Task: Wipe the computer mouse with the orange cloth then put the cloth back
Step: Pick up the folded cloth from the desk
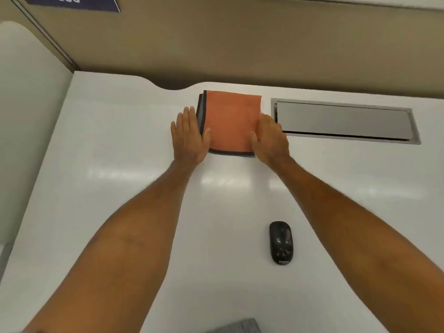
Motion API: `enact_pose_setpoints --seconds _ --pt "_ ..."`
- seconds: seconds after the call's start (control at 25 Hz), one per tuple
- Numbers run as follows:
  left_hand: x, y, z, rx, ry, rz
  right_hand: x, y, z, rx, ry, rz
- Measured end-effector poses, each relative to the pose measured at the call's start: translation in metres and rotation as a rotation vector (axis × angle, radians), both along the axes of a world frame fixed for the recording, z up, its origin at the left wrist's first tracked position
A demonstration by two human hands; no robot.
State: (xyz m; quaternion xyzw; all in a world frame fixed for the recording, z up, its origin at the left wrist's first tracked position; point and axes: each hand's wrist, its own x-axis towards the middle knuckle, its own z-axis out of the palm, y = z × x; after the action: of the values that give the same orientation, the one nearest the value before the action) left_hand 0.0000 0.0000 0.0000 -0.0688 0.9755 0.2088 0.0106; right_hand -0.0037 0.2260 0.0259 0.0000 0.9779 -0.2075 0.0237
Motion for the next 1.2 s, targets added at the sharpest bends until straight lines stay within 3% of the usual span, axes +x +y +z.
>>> enact_pose_setpoints --seconds 0.2,0.44,0.56,0.68,0.88,1.2 --pt "-0.032 0.012 -0.023 -0.054 -0.031 0.17 -0.028 -0.014 -0.028 -0.163 -0.125 -0.256" --pt "-0.073 0.033 -0.015 0.153 -0.196 0.348 -0.065 -0.008 -0.033 -0.428 -0.308 -0.443" --pt "-0.077 0.037 -0.01 0.244 -0.27 0.356 -0.064 -0.002 -0.026 -0.491 -0.51 -0.43" --pt "-0.063 0.035 -0.001 0.481 -0.289 0.395 -0.049 0.008 -0.013 -0.66 -0.621 -0.343" --pt "-0.003 0.028 0.03 1.111 -0.197 0.493 0.01 0.03 0.023 -1.044 -0.508 -0.314" --pt "0.133 0.048 0.094 1.279 -0.213 0.522 0.141 0.048 0.095 -1.311 -0.373 -0.288"
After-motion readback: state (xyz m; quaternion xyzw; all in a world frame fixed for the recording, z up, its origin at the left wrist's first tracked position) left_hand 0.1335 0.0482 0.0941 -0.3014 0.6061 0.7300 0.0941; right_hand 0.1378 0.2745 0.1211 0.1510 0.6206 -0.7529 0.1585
